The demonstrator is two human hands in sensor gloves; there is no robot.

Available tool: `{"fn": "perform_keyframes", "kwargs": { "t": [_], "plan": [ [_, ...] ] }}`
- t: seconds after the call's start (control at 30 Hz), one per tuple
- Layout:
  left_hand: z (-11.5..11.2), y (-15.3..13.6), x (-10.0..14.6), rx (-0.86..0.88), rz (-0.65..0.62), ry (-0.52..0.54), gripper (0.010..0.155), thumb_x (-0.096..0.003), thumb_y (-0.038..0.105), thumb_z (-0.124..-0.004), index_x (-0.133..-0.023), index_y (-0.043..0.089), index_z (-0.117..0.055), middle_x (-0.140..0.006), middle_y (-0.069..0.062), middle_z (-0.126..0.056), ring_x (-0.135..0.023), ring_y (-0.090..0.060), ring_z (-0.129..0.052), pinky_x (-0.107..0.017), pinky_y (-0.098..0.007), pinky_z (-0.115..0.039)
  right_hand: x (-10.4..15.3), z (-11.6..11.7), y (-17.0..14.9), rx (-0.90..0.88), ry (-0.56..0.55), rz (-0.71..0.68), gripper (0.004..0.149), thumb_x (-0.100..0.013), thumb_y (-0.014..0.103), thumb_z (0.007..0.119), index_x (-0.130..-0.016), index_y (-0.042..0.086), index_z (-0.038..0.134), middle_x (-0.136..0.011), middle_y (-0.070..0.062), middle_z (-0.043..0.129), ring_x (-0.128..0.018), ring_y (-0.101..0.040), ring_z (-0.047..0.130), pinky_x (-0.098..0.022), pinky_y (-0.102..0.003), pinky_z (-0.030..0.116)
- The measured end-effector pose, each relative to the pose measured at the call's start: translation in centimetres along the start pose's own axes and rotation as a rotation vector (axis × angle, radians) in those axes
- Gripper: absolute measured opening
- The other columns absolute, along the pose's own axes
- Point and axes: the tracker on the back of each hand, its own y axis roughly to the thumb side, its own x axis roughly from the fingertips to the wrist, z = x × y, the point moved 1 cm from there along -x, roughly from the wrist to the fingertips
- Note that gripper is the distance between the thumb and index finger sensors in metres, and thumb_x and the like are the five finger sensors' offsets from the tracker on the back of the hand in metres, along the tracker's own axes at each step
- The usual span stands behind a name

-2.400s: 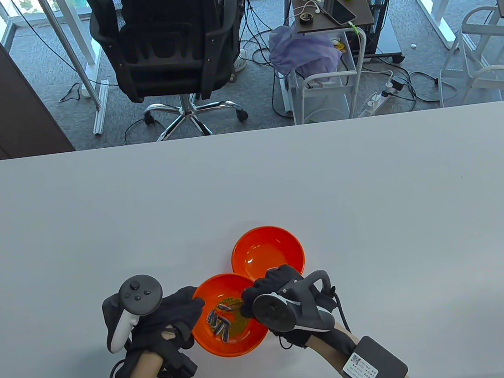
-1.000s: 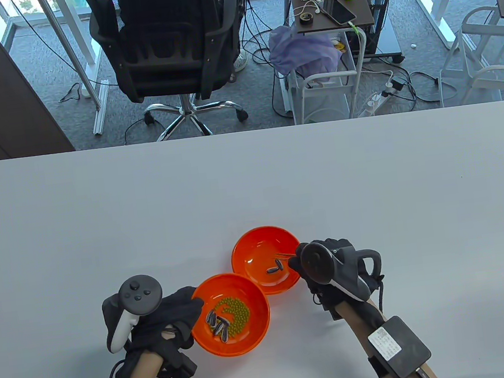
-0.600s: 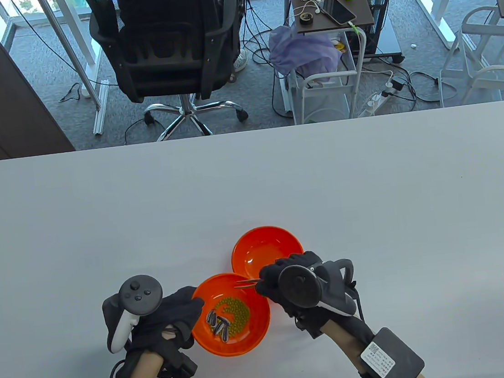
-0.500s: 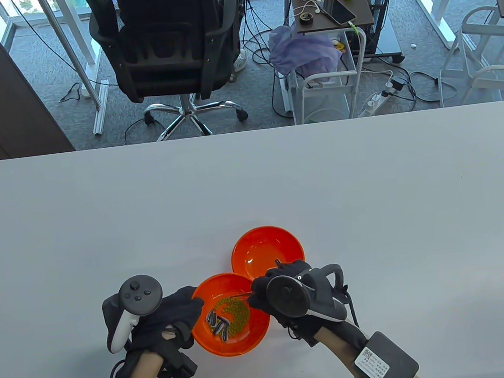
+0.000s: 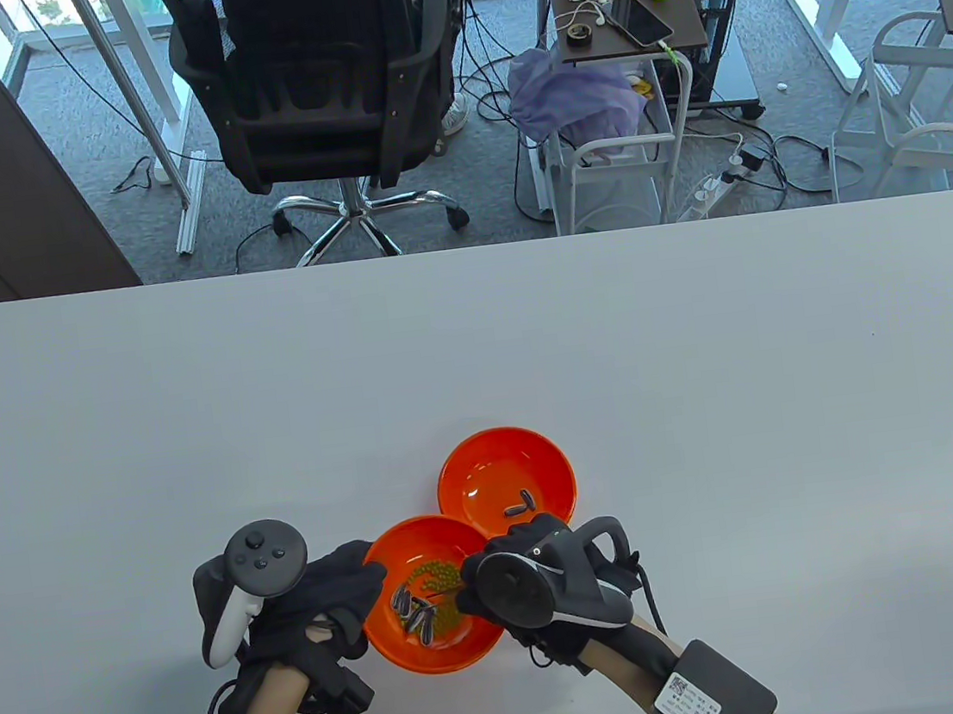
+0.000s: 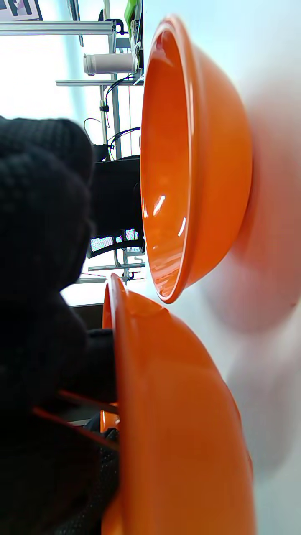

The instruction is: Pick sunflower seeds with tweezers into bowl

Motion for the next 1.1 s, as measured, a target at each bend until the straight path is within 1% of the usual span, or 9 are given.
{"fn": "perform_keyframes", "kwargs": {
  "t": [0.23,0.37,0.5,0.57,0.67,0.8,0.9,1.1],
  "plan": [
    [0.0,-0.1,0.0,0.001,0.003,-0.001,0.049,-0.0471,0.043,-0.077,-0.088,0.017,-0.084,-0.04,-0.004,-0.105,-0.008,-0.011,-0.103,-0.018,-0.035,-0.093,0.2,-0.2,0.3,-0.011,-0.048,-0.031,0.035,-0.025,0.05,0.094,-0.048,0.029,0.111,-0.024,0.017,0.096,-0.018,-0.012,0.097,-0.041,-0.037,0.089],
    [0.0,-0.1,0.0,-0.002,0.005,-0.002,0.049,-0.0472,0.043,-0.077,-0.088,0.017,-0.084,-0.04,-0.004,-0.105,-0.008,-0.011,-0.103,-0.018,-0.035,-0.093,0.2,-0.9,-0.2,-0.022,-0.092,-0.005,0.035,-0.025,0.05,0.094,-0.047,0.028,0.111,-0.024,0.016,0.096,-0.018,-0.012,0.097,-0.041,-0.037,0.089],
    [0.0,-0.1,0.0,-0.003,0.007,-0.001,0.049,-0.0472,0.043,-0.077,-0.088,0.016,-0.084,-0.04,-0.005,-0.105,-0.008,-0.012,-0.103,-0.018,-0.035,-0.093,0.1,-1.9,-1.5,-0.035,-0.162,0.069,0.035,-0.025,0.049,0.094,-0.047,0.028,0.111,-0.023,0.016,0.096,-0.017,-0.012,0.097,-0.041,-0.037,0.09],
    [0.0,-0.1,0.0,-0.001,0.009,-0.001,0.049,-0.0471,0.043,-0.077,-0.088,0.017,-0.084,-0.04,-0.004,-0.105,-0.008,-0.011,-0.103,-0.018,-0.035,-0.093,0.1,-2.7,-2.6,-0.041,-0.213,0.132,0.035,-0.025,0.049,0.094,-0.046,0.028,0.111,-0.023,0.016,0.096,-0.017,-0.012,0.097,-0.04,-0.037,0.09],
    [0.0,-0.1,0.0,-0.002,0.01,-0.001,0.049,-0.0471,0.043,-0.077,-0.087,0.017,-0.085,-0.04,-0.004,-0.105,-0.008,-0.011,-0.103,-0.018,-0.035,-0.093,0.1,-3.2,-4.4,-0.049,-0.26,0.219,0.034,-0.025,0.049,0.095,-0.046,0.028,0.112,-0.023,0.016,0.096,-0.016,-0.012,0.097,-0.04,-0.037,0.09],
    [0.0,-0.1,-0.1,-0.003,0.012,-0.002,0.049,-0.0471,0.043,-0.077,-0.088,0.017,-0.084,-0.04,-0.004,-0.105,-0.008,-0.011,-0.103,-0.018,-0.035,-0.093,0.0,-2.9,-6.5,-0.035,-0.255,0.291,0.034,-0.025,0.049,0.095,-0.046,0.028,0.112,-0.023,0.016,0.096,-0.016,-0.012,0.097,-0.039,-0.036,0.09],
    [0.1,-0.2,-0.1,-0.002,0.014,-0.001,0.049,-0.0472,0.043,-0.077,-0.088,0.017,-0.084,-0.04,-0.004,-0.105,-0.008,-0.011,-0.103,-0.018,-0.035,-0.093,-0.2,-1.9,-7.6,-0.01,-0.224,0.328,0.034,-0.025,0.049,0.095,-0.046,0.027,0.112,-0.023,0.016,0.096,-0.016,-0.012,0.097,-0.039,-0.037,0.09],
    [0.2,-0.2,-0.1,0.001,0.017,0.001,0.049,-0.0471,0.043,-0.077,-0.088,0.017,-0.084,-0.04,-0.004,-0.105,-0.008,-0.011,-0.103,-0.018,-0.035,-0.093,-0.5,-0.3,-8.4,0.05,-0.16,0.355,0.034,-0.025,0.049,0.095,-0.046,0.027,0.112,-0.023,0.016,0.096,-0.016,-0.012,0.097,-0.039,-0.037,0.09]
  ]
}}
